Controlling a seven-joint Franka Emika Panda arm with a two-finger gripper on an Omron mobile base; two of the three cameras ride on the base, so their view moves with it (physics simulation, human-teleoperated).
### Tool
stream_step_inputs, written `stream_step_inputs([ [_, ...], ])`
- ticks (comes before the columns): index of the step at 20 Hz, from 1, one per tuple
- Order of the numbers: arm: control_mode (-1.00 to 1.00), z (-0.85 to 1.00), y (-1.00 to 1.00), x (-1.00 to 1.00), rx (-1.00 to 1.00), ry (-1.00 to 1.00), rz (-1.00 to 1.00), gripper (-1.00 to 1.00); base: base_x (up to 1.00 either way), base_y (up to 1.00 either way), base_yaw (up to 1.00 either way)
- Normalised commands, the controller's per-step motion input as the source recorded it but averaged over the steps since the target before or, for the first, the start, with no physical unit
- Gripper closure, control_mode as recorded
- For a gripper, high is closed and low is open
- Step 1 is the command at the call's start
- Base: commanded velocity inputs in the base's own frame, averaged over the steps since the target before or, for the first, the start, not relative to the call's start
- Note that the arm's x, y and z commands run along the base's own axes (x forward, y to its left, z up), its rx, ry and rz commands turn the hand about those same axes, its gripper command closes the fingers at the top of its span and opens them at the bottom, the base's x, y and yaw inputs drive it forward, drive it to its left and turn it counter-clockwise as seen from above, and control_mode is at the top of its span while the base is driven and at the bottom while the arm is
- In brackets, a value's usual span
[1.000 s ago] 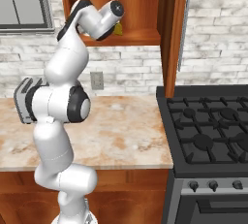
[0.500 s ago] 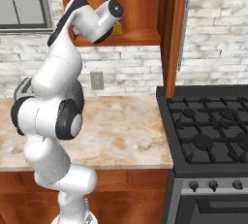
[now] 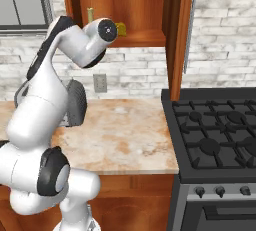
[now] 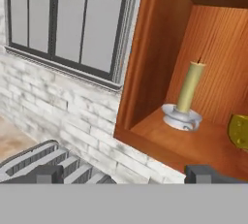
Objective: Pick the candle and candle from the dining table and place them in the open cabinet. Close the cabinet after placing the objects.
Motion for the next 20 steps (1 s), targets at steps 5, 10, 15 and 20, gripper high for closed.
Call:
stream_step_inputs([
  [5,-1.00,-0.01,0.00,-0.93,0.00,-0.08,-0.08,-1.00,0.00,0.00,0.00],
  [10,-1.00,0.00,0.00,-0.85,0.00,-0.01,-0.07,-1.00,0.00,0.00,0.00],
  [15,-1.00,0.00,0.00,-0.80,0.00,0.00,-0.06,-1.00,0.00,0.00,0.00],
  [20,-1.00,0.00,0.00,-0.67,0.00,0.00,-0.06,-1.00,0.00,0.00,0.00],
])
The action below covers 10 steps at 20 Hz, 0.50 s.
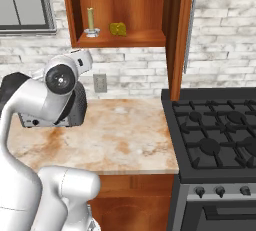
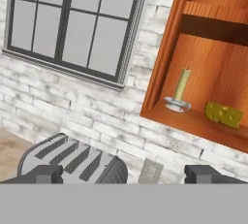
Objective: Pick the candle and candle from the dining table and place them in the open cabinet. Close the cabinet after placing the objects.
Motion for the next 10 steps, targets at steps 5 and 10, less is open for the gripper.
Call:
stream_step_inputs([
  [5,-1.00,0.00,0.02,-0.28,0.00,0.00,-0.03,-1.00,0.00,0.00,0.00],
  [10,-1.00,0.00,0.00,-0.09,0.00,-0.03,0.00,-1.00,0.00,0.00,0.00],
])
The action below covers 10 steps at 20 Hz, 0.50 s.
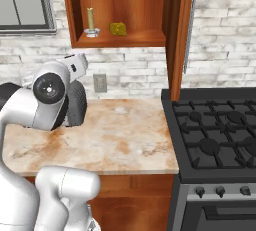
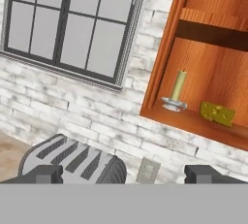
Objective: Pick the candle and candle from the dining table and place them in the open cabinet. Close the cabinet after placing the objects.
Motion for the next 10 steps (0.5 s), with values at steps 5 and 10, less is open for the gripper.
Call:
stream_step_inputs([
  [5,1.00,0.00,-0.01,-0.26,0.00,-0.06,-0.02,-1.00,-0.47,0.00,-0.10],
  [10,1.00,0.00,0.00,0.00,0.00,0.00,0.00,-1.00,-0.86,-0.04,-0.29],
])
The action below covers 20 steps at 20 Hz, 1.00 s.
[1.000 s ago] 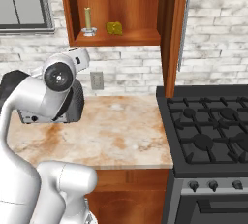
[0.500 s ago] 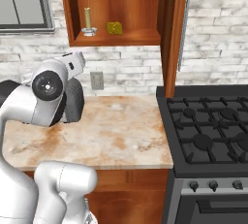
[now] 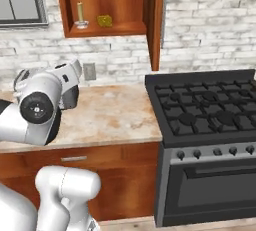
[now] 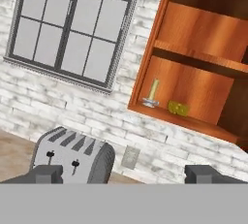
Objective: Pick the candle and candle from the dining table and place them in the open cabinet. Close the cabinet after placing the objects.
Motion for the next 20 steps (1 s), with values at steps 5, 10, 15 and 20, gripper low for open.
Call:
stream_step_inputs([
  [5,1.00,0.00,0.00,0.00,0.00,0.00,0.00,-1.00,-0.80,-0.13,-0.43],
  [10,1.00,0.00,0.00,0.00,0.00,0.00,0.00,-1.00,-0.56,-0.01,-0.55],
  [15,1.00,0.00,0.00,0.00,0.00,0.00,0.00,-1.00,-0.47,0.00,-0.59],
  [20,1.00,0.00,0.00,0.00,0.00,0.00,0.00,-1.00,-0.46,0.00,-0.57],
])
